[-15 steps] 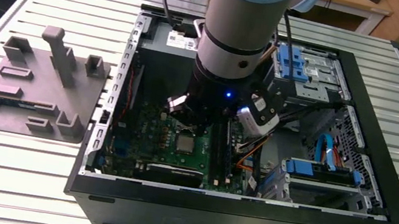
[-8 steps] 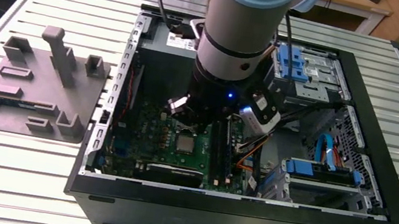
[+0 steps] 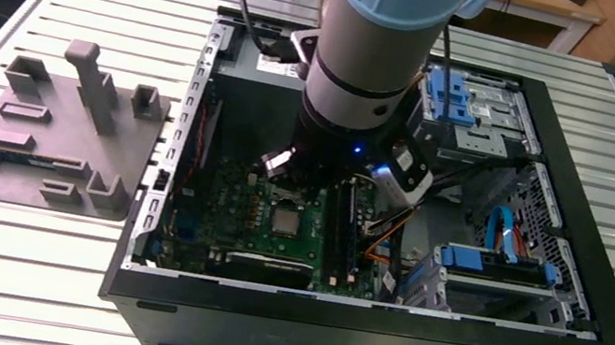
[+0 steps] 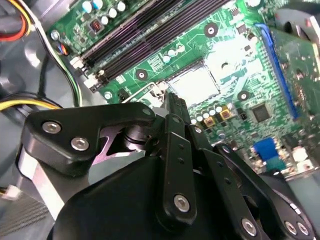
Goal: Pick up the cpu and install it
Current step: 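Close the cpu cover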
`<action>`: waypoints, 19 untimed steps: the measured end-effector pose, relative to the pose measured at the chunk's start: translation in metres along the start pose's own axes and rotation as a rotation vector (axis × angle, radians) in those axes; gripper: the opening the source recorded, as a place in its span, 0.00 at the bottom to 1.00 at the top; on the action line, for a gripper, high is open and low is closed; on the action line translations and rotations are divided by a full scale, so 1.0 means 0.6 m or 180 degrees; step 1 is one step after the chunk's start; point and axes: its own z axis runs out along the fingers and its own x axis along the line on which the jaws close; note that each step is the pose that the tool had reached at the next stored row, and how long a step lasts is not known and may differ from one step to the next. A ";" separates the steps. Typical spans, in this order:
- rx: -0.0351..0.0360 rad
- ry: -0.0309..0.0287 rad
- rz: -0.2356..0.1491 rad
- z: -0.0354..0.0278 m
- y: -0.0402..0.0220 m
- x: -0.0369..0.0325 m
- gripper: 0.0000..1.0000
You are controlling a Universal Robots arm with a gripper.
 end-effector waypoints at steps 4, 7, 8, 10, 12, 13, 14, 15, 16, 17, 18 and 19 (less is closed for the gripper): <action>-0.0005 0.0019 -0.0228 0.004 0.000 0.000 0.10; -0.0007 0.0024 -0.0291 0.006 -0.002 -0.003 0.10; -0.0006 0.0024 -0.0291 0.007 -0.003 -0.005 0.10; -0.0007 0.0024 -0.0291 0.009 -0.003 -0.013 0.10; -0.0007 0.0024 -0.0290 0.011 -0.002 -0.020 0.10; -0.0007 0.0023 -0.0291 0.012 -0.001 -0.024 0.10; -0.0007 0.0024 -0.0291 0.013 0.000 -0.026 0.10; -0.0010 0.0022 -0.0300 0.014 0.000 -0.026 0.10; -0.0015 0.0023 -0.0343 0.014 0.000 -0.026 0.10; -0.0019 0.0027 -0.0399 0.015 0.000 -0.026 0.10; -0.0021 0.0031 -0.0457 0.016 0.000 -0.026 0.10; -0.0023 0.0035 -0.0513 0.017 -0.001 -0.026 0.10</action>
